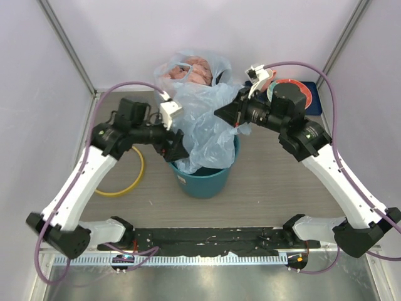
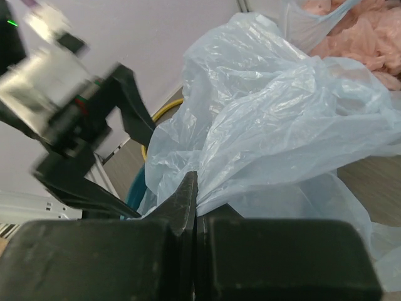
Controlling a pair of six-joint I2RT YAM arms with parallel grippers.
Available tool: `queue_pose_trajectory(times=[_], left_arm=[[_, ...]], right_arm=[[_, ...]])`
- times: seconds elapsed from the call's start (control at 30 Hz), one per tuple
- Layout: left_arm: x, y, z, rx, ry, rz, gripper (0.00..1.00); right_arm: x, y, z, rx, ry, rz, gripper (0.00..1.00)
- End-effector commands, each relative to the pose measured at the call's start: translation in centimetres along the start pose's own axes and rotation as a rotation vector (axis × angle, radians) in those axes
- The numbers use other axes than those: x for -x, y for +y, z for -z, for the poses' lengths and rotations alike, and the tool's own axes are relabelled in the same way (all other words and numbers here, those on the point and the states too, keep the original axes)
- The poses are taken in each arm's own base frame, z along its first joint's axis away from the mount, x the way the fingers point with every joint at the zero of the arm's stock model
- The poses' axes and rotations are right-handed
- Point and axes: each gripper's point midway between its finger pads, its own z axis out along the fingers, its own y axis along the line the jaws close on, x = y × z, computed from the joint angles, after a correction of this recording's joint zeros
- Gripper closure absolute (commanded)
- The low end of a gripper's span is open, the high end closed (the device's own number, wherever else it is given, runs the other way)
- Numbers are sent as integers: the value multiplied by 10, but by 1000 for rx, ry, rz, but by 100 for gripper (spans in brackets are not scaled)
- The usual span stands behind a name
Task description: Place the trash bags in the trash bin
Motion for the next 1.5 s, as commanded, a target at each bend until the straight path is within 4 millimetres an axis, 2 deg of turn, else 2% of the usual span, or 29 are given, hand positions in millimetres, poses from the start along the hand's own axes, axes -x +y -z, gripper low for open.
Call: queue_pose_trajectory(times=[0.0, 0.07, 0.13, 0.2, 0.23, 0.37, 0.43, 0.53, 0.67, 0.73, 0.77, 0.83, 0.93, 1.03, 1.07, 1.1, 1.13, 1.17, 1.27, 1.3, 1.37, 1.4, 1.43, 1.47], left_arm=[[53, -34, 74, 29, -287, -104, 12], [53, -38, 81, 29, -307, -111, 12], [44, -42, 84, 29, -296, -104, 15], [32, -43, 81, 17, -266, -81, 24], [29, -45, 82, 13, -268, -78, 32], [13, -66, 74, -130, -256, -105, 47], [9, -60, 68, -112, -233, -115, 53], [8, -48, 60, -65, -197, -171, 57], [13, -28, 55, 26, -213, -156, 60], [20, -28, 58, 39, -254, -134, 58], [20, -29, 58, 31, -266, -119, 57], [28, -31, 68, 37, -325, -83, 54], [31, -27, 77, 67, -367, -68, 50], [32, -18, 84, 118, -389, -13, 48], [33, -16, 86, 125, -396, -4, 46], [35, -14, 88, 128, -404, 10, 43], [36, -14, 88, 120, -408, 38, 39], [40, -15, 92, 116, -420, 49, 38], [52, -14, 100, 96, -455, 91, 34], [54, -13, 103, 104, -460, 101, 32], [60, -14, 107, 102, -464, 101, 28], [62, -14, 108, 102, -465, 96, 27], [64, -16, 110, 100, -465, 92, 27], [64, -16, 110, 100, -459, 94, 26]], right_arm=[[7, 23, 7, 78, -32, 61, 99], [5, 27, 6, 87, -29, 82, 99], [2, 33, 4, 104, -19, 110, 99], [-3, 45, 4, 138, 0, 129, 99], [-7, 49, 3, 150, 12, 154, 99], [-22, 58, -1, 154, 49, 197, 99], [-27, 58, -3, 153, 65, 198, 99], [-43, 55, -9, 152, 106, 196, 99], [-77, 48, -18, 139, 175, 237, 99], [-89, 39, -21, 102, 193, 270, 99], [-100, 35, -23, 82, 209, 285, 99], [-104, 20, -26, 17, 203, 336, 99], [-99, 8, -29, -51, 179, 395, 99], [-91, 13, -32, -71, 162, 462, 99], [-95, 27, -32, -1, 180, 458, 99], [-97, 34, -32, 34, 194, 453, 79], [-103, 49, -29, 85, 222, 457, 73], [-109, 62, -26, 149, 243, 461, 73], [-123, 79, -14, 226, 309, 501, 71], [-124, 80, -10, 237, 322, 502, 60], [-120, 82, -1, 240, 341, 510, 47], [-116, 83, 2, 238, 339, 516, 40], [-108, 84, 7, 230, 335, 522, 28], [-100, 83, 10, 216, 318, 529, 26]])
